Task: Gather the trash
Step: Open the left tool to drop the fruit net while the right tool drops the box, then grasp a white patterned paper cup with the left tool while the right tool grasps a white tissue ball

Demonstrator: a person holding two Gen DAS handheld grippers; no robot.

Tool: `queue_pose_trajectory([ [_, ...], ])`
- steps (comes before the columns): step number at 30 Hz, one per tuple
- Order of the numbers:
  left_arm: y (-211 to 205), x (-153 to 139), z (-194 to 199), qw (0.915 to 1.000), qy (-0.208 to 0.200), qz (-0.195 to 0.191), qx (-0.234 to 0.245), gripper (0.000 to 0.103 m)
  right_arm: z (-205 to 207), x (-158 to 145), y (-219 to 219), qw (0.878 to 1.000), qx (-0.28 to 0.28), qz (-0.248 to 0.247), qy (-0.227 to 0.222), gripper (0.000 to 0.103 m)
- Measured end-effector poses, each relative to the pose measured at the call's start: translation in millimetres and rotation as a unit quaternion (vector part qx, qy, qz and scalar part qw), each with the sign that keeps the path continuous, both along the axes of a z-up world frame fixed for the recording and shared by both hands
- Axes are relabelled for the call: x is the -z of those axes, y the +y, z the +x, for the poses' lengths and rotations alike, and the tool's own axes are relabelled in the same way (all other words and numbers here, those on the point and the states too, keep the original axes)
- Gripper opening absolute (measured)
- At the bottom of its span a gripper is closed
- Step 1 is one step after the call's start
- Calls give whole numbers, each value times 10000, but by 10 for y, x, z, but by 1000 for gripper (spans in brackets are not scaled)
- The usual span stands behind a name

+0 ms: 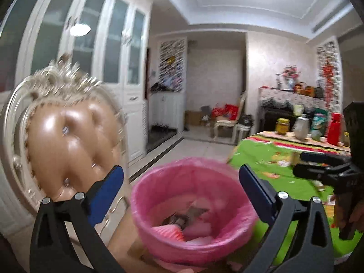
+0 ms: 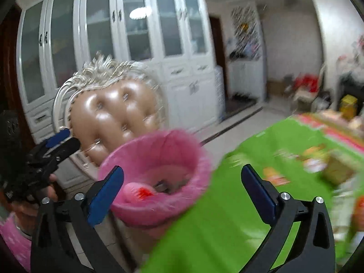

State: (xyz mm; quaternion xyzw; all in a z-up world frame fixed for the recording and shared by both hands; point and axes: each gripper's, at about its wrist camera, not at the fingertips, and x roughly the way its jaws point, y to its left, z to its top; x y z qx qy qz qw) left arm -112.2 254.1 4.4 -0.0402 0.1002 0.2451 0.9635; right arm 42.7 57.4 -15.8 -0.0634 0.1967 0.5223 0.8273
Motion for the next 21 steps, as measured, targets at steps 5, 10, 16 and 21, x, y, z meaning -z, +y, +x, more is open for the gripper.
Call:
queue_pose_trajectory([
  [5,-622,-145,156,9971,-47,278,700,98,-223,-314,-907,9918,811,312,-935,97],
  [10,-1375,-153,409,9897,-84,491,1343,98,-468,-447,-1803,9778,1399,516,-1475,97],
  [16,-1874,-10,984,9746,327,-572,2140,98,-474,-416,-2576,9740,1913,649,-1026,97],
  [21,-2159,207,1487,9668,937,-956,2177,98,-234,-136,-3017,9628,2582,609,-514,97],
])
